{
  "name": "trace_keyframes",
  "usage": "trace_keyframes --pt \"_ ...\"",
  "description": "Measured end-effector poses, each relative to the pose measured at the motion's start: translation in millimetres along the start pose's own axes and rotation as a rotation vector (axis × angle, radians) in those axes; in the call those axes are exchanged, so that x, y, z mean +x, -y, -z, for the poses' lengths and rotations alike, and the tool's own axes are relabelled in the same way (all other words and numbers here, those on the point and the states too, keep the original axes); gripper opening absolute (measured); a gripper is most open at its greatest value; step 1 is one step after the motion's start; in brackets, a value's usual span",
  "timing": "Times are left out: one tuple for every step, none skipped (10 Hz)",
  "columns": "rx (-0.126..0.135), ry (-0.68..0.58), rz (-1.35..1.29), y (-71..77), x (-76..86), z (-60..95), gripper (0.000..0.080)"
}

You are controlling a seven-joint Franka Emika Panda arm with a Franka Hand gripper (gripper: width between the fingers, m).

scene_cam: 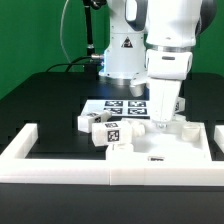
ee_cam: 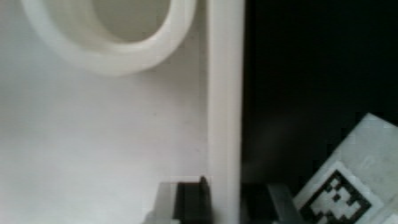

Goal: Assemble one leg

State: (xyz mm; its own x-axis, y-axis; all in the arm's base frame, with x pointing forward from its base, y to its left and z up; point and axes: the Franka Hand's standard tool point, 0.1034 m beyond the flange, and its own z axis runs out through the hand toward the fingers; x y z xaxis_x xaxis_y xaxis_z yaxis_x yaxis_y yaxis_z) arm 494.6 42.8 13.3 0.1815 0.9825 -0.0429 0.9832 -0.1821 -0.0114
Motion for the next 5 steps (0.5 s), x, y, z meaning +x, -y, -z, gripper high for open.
trace_keyframes --pt "-0.017 -0.006 0.054 -2.5 4.5 0.4 0.0057" --pt "-0.027 -0.009 0.088 -4.3 14.8 1.0 0.0057" --pt "-0.033 -0.005 0.122 -5.7 20.8 1.4 0.0057" --pt "-0.037 0.0 0.14 -7.0 20.7 1.4 0.0057" --pt "-0.038 0.0 0.143 -7.1 20.8 1.4 0.0057"
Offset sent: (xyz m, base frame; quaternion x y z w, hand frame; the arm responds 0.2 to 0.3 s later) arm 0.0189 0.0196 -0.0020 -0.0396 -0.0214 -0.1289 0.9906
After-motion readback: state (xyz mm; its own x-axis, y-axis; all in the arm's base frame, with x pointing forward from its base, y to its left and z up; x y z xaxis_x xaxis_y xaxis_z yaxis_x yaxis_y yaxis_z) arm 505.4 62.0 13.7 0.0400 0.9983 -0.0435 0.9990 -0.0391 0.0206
